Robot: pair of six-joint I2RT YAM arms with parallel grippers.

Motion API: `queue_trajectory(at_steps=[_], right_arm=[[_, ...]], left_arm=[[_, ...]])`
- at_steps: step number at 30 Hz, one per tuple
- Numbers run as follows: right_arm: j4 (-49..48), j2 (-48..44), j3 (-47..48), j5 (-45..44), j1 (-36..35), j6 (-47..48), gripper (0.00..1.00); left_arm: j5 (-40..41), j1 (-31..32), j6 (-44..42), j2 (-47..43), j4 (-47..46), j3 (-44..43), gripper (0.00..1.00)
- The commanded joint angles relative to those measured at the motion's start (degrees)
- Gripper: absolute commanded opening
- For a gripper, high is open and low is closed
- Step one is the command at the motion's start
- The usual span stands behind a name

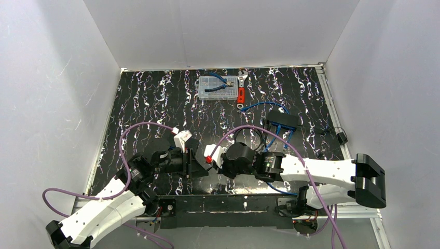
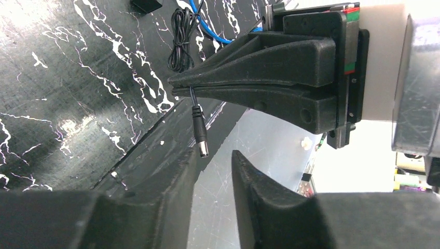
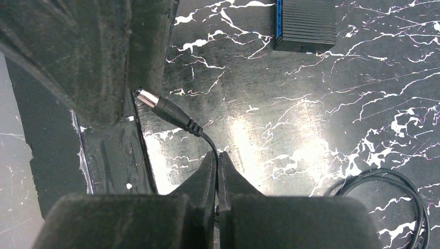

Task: Insert the plug into the switch port
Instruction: Pick up the power from the center of the board.

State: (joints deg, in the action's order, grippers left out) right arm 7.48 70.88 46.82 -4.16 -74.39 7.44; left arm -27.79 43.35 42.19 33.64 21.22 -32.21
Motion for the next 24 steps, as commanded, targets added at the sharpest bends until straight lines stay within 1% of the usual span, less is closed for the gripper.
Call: queue_trajectory(at_steps=[1,9,14,18,22,23,24], right_arm=[[-0.20,0.22,3.37,-0.33,-0.58,-0.78,0.01],[-0.44,-0.13,3.64,-0.13,-0.84,-0.86,0.01],[-0.24,-0.08,3.47,-0.06,-1.00,-0.76,0.01],[0.12,0.10,3.41,0.26,-1.24,-0.30,0.01],[-0.45,-0.68,2.47,1.36,-1.45,0.70,0.02],[-0.76,-1.03,1.99,1.79,-1.45,1.10,0.03],[-1.20,-1.67,1.31,2.11,-1.45,1.71,0.08]], left_arm=[[0.20,0.25,-0.43,0.01,0.40,0.57,0.27],[0.03,0.26,-0.60,0.37,0.41,0.68,0.25],[0.19,0.26,-0.68,0.37,0.48,0.73,0.21],[0.19,0.25,-0.73,0.48,0.57,0.80,0.14],[0.11,0.24,-0.86,1.05,0.82,0.75,0.01],[0.07,0.24,-0.85,1.22,0.87,0.76,0.00],[-0.18,0.24,-0.95,1.47,0.97,0.69,0.00]])
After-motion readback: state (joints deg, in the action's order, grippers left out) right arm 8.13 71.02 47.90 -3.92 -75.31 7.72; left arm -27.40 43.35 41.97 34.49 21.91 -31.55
